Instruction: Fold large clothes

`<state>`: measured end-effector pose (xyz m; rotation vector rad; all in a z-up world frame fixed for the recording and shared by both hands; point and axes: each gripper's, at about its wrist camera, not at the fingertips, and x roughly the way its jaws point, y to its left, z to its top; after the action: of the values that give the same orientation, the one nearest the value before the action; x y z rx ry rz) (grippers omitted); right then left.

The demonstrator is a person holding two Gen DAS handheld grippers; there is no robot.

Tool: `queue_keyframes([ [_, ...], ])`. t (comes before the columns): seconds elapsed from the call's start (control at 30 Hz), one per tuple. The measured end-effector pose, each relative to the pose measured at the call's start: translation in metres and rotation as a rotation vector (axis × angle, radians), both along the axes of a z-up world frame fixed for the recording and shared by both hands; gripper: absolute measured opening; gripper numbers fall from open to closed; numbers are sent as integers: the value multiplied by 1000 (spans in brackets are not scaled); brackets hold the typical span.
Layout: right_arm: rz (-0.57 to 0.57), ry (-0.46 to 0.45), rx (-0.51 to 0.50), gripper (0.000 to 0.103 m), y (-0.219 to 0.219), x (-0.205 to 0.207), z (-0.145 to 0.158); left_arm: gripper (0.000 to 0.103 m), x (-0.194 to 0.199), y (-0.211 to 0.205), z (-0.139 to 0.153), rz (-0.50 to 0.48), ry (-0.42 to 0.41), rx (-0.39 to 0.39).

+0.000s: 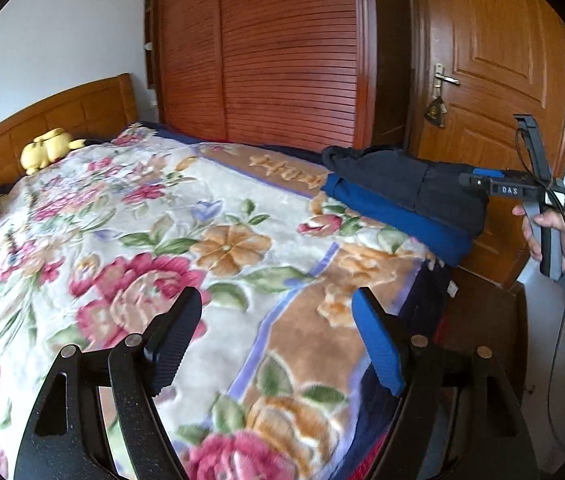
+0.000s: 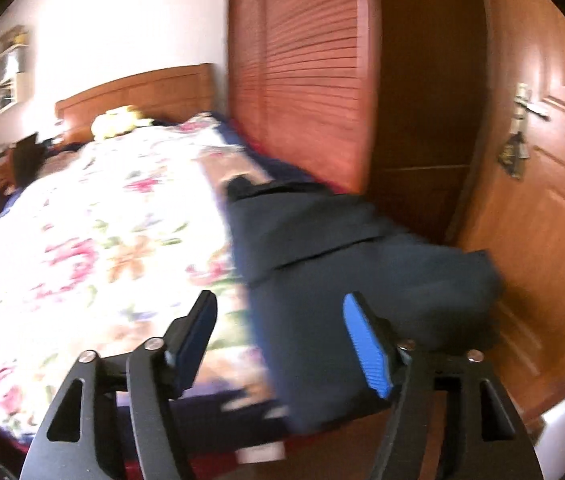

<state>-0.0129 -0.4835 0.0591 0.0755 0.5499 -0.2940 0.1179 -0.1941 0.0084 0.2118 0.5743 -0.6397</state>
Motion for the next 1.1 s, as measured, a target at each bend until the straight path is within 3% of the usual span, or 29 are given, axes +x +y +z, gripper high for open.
queue_keyframes([
  [0.17, 119, -10, 25, 78, 66, 13, -13, 78, -17, 29, -10, 76, 14, -23],
  [0.6, 428, -28, 77, 79, 233, 31, -35, 78, -46, 125, -38, 408, 41, -17],
  [0.83, 511, -59, 98, 79, 276, 22, -38, 78, -71, 175, -30, 580, -18, -35],
  [1.1, 542, -120, 66, 79, 289, 5, -44, 78, -89, 202, -22, 659, -50, -67],
])
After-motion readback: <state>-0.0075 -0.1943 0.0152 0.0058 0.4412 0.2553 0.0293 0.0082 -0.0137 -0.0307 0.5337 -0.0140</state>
